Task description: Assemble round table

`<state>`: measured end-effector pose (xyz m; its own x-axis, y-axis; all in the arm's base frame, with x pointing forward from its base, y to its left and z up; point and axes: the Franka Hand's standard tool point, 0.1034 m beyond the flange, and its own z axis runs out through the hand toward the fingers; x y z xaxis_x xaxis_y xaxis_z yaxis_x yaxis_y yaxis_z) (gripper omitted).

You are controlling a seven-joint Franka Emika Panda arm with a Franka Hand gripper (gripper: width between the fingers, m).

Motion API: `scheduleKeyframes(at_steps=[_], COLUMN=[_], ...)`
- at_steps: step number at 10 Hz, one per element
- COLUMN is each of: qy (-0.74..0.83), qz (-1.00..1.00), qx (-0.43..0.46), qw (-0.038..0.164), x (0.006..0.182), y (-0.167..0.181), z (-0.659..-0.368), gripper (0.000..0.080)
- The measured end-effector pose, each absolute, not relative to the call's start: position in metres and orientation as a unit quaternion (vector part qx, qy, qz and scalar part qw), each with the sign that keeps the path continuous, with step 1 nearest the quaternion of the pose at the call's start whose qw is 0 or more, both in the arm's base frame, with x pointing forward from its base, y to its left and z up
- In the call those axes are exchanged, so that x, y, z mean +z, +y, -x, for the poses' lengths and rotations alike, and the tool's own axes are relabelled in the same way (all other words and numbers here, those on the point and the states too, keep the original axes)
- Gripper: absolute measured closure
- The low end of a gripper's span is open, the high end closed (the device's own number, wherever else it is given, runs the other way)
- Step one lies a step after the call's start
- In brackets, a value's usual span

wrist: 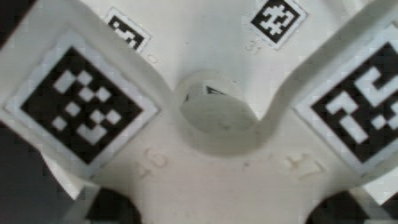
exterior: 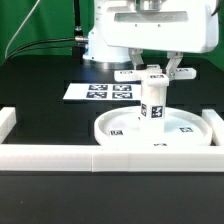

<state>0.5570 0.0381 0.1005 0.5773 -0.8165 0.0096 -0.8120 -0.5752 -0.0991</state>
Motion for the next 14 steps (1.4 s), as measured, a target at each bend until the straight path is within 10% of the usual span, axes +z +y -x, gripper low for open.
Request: scheduleKeyframes(at_steps=[11, 12, 14], qy=[0.763, 0.761, 0.749], qz=[0.642, 0.645, 0.658], qx=[0.009, 0.009, 0.016], qw=[0.071, 0.072, 0.080], x=[0.099, 0.099, 0.116], y=[0.039, 0.040, 0.039], z=[-0.558, -0.558, -0.559], gripper=[0.0357, 0.0189, 0.0162])
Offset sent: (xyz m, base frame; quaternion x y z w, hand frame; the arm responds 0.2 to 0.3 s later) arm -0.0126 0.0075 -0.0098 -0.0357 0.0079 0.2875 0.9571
